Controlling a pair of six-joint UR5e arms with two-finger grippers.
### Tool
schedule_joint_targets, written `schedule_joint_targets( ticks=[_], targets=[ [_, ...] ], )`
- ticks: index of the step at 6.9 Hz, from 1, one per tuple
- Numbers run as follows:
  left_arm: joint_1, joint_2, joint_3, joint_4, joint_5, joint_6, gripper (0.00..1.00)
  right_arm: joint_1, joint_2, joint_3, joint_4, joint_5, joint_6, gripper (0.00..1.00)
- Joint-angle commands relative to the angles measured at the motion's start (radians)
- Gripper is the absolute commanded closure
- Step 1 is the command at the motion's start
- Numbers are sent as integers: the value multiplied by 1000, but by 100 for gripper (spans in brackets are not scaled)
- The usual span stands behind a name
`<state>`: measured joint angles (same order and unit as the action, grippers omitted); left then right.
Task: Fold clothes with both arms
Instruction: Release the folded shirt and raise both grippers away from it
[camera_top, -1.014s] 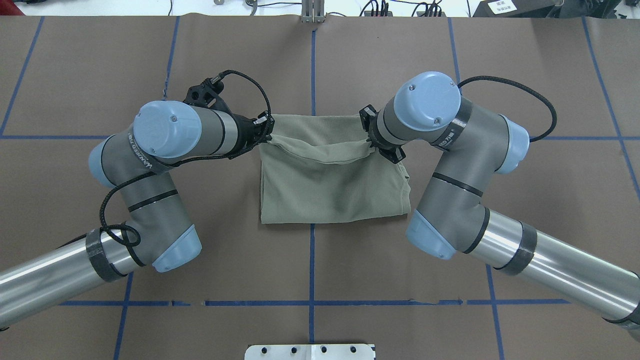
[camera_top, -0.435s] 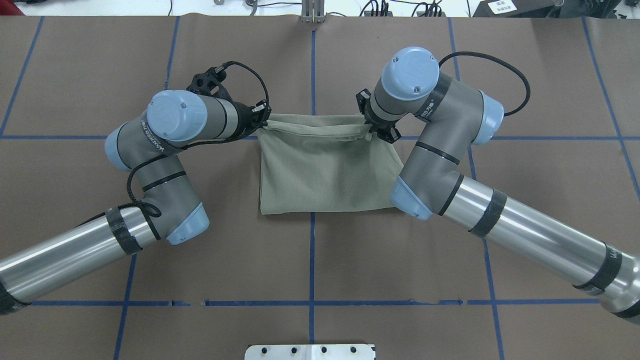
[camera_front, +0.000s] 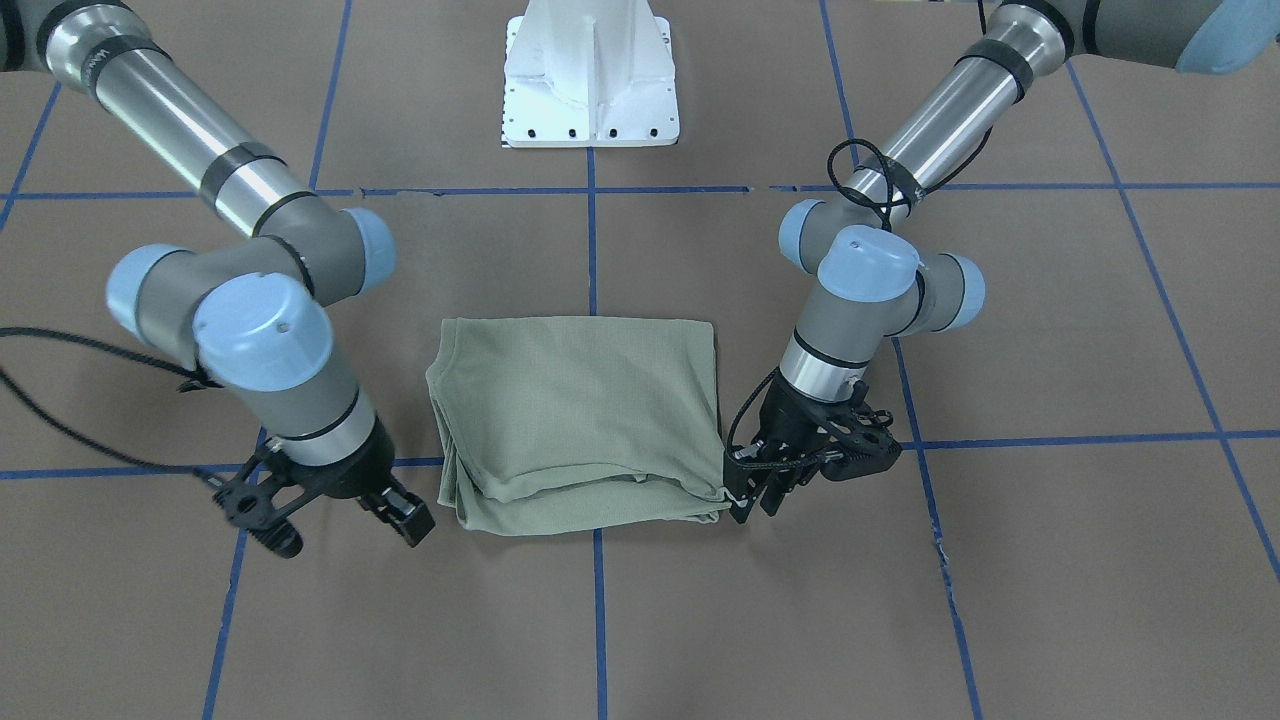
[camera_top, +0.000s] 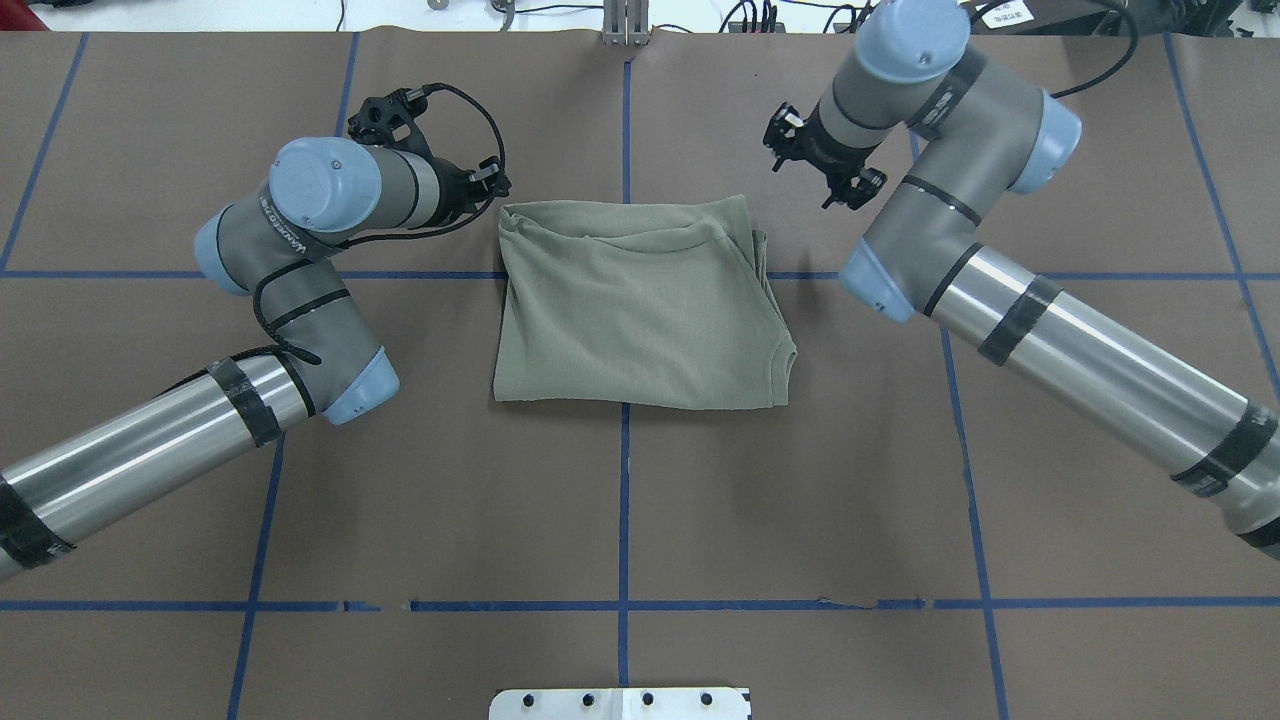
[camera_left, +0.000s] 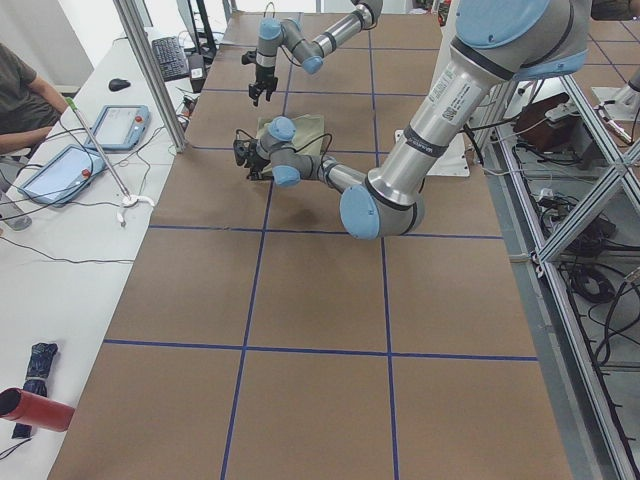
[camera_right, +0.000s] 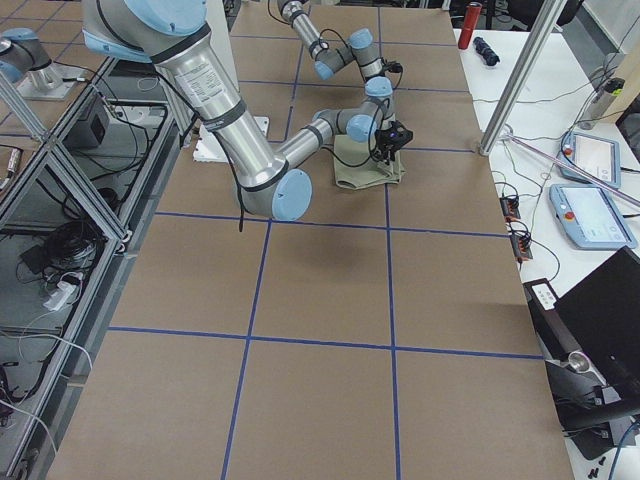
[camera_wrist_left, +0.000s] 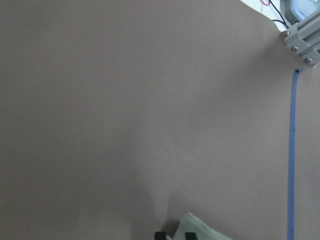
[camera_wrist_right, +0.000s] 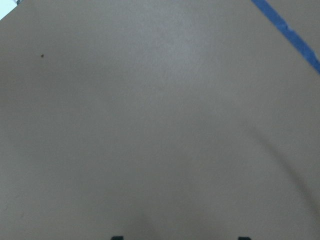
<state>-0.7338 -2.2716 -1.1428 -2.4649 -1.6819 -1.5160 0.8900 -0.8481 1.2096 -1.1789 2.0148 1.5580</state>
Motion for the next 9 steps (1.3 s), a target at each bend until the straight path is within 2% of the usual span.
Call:
schedule_joint_targets(
  ticks=[1,2,4,6,7,8,9],
  targets=[
    [-74,6,-26,-6,-147,22,43,50,-45,25,8,67,-125,0],
    [-128,42,-70,-2,-265,83,43,73,-84,77,7,103,-130,0],
    [-212,220,-230,3,-350,341,43,191,-217,190,-2,243,-253,0],
    [-358,378,-310,13,-485,622,43,323,-323,206,-5,345,-562,0],
    [-436,438,-328,50,-505,766,43,384,-386,206,-5,369,-719,0],
    [-488,522,-374,114,-509,966,43,442,-446,206,-5,392,-837,0],
    [-581,573,-388,201,-562,1151,43,478,-500,206,-7,393,-951,0]
  ],
)
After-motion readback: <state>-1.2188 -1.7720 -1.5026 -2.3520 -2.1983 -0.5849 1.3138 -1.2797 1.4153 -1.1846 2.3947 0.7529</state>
